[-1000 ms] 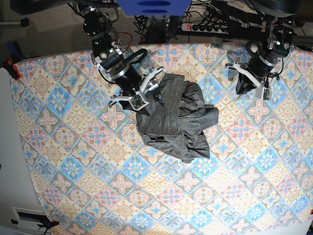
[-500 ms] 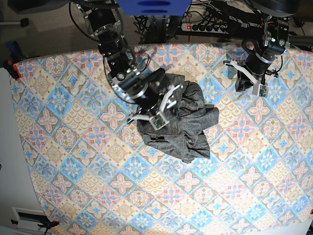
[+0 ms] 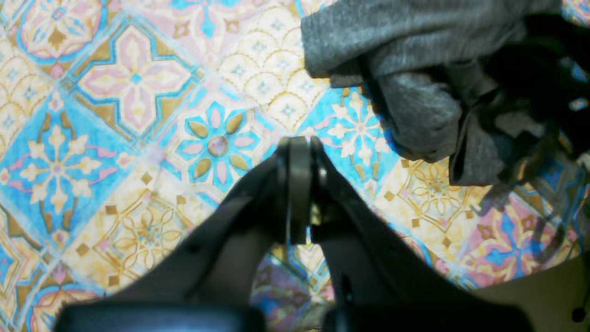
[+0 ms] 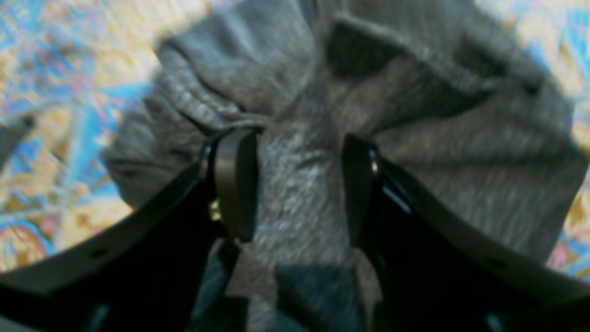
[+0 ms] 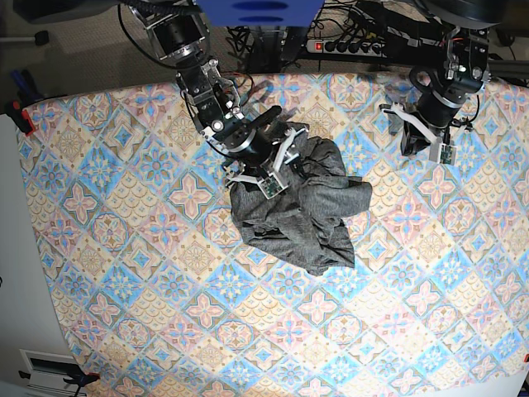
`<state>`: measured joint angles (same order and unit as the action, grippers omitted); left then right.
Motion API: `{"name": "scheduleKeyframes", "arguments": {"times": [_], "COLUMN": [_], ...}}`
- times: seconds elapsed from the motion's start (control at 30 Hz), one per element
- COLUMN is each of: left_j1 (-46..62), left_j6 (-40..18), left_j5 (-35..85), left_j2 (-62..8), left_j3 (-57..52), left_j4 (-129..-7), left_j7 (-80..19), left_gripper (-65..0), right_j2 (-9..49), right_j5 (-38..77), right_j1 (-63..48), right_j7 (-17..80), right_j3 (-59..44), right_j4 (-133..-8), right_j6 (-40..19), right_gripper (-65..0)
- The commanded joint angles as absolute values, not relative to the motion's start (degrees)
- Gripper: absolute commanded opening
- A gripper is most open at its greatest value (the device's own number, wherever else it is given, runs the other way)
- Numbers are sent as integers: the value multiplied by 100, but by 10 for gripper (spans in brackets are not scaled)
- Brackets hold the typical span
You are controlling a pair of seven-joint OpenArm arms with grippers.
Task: Layout the t-shirt on the table in an organized manner, then fold the t-shirt properly
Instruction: 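Grasp an edge of the grey t-shirt with the right gripper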
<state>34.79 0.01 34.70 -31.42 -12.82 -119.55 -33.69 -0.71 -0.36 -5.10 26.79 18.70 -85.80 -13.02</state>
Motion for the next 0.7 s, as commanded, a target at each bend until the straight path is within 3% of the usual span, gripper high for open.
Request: {"name": "scheduleKeyframes", "arguments": {"times": [0.0, 0.2, 0.3, 0.67], "left_j1": [3477, 3468, 3468, 3459], "left_j6": [-4, -4, -4, -4], "left_j5": [3503, 3503, 3503, 3503], "left_j2": [-3204, -3204, -3196, -3187], "left_j3": [-1323, -1314, -1305, -1297], "left_j4": [-12031, -12022, -12022, -12022], "left_j7": [-3266, -3266, -3266, -3266], "left_gripper": [-650, -650, -650, -650], "right_j2": [-110, 57, 163, 224], "right_j5": [4, 4, 4, 4], "right_j1": [-435, -444, -585, -716], "right_j7": [2519, 2563, 2563, 3064], "right_j3": [1859, 1868, 1851, 1833], "right_j4": [-8690, -9191, -9552, -9780], "right_j6": [-1323, -1323, -1323, -1323], "right_gripper": [-379, -564, -623, -625]}}
